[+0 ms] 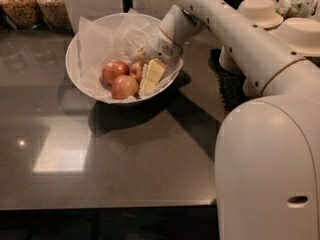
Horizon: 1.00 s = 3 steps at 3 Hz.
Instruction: Pick apple from white bowl
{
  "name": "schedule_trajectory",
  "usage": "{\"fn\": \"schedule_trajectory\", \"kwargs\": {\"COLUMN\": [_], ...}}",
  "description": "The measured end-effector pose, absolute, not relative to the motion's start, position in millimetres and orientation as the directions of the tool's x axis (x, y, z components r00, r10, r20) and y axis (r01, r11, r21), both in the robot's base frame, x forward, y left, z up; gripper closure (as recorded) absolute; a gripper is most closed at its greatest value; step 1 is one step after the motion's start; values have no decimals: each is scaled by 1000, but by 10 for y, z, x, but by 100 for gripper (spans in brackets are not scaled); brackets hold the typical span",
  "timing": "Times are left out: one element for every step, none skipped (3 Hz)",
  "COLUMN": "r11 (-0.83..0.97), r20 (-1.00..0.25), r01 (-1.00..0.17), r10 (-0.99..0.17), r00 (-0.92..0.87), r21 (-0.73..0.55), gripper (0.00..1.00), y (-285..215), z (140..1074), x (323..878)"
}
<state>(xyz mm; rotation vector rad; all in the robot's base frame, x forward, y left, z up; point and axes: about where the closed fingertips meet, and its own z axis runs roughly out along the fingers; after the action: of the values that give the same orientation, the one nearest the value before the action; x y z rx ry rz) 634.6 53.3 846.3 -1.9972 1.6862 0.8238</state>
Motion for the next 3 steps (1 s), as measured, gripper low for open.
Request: {"fn": "schedule_trajectory", "kwargs": {"r11": [-194, -184, -153], "r20": [-661, -608, -541], "r01": [-979, -982, -988], "r10": [-744, -785, -829], "r00": [99, 118, 141], "r21": [71, 46, -23], "gripper": [19, 42, 65], "y": [533, 584, 591], "z": [8464, 8699, 9060], "x": [6346, 6368, 6402]}}
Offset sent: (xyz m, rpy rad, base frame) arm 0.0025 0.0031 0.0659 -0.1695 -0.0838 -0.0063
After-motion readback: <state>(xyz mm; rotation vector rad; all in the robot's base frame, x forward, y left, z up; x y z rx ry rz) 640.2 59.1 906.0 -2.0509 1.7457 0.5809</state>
